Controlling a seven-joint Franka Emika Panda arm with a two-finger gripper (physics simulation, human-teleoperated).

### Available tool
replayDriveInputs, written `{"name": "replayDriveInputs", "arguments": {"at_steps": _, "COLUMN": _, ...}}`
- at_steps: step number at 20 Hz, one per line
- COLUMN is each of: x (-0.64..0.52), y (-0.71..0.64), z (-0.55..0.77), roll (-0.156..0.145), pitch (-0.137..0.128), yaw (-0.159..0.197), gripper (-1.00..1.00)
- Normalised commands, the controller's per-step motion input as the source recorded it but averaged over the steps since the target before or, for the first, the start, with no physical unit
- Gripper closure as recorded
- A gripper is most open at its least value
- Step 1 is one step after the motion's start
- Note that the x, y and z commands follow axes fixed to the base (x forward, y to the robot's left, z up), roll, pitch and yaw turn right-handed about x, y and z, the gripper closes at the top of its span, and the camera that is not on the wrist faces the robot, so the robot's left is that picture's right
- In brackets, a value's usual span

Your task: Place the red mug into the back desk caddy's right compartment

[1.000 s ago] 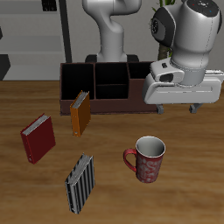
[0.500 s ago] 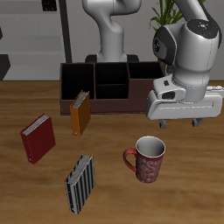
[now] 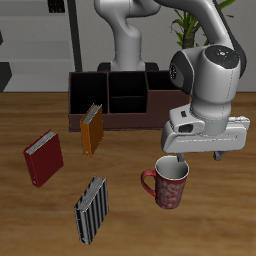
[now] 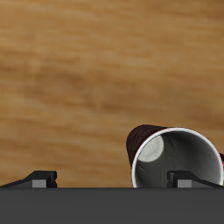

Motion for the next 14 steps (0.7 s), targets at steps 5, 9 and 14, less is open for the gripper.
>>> {"name": "replayDriveInputs", "arguments": {"at_steps": 5, "x": 0.02, "y": -0.08, "z": -0.31, "roll": -0.001, "pitch": 0.032, "yaw": 0.0, "gripper": -1.0}}
{"name": "replayDriveInputs", "arguments": {"at_steps": 9, "x": 0.04, "y": -0.04, "z": -0.35, "roll": 0.004, "pitch": 0.053, "yaw": -0.006, "gripper": -1.0}}
{"name": "replayDriveInputs", "arguments": {"at_steps": 14, "x": 0.09, "y": -0.08, "z": -0.33, "roll": -0.012, "pitch": 0.054, "yaw": -0.003, "gripper": 1.0}}
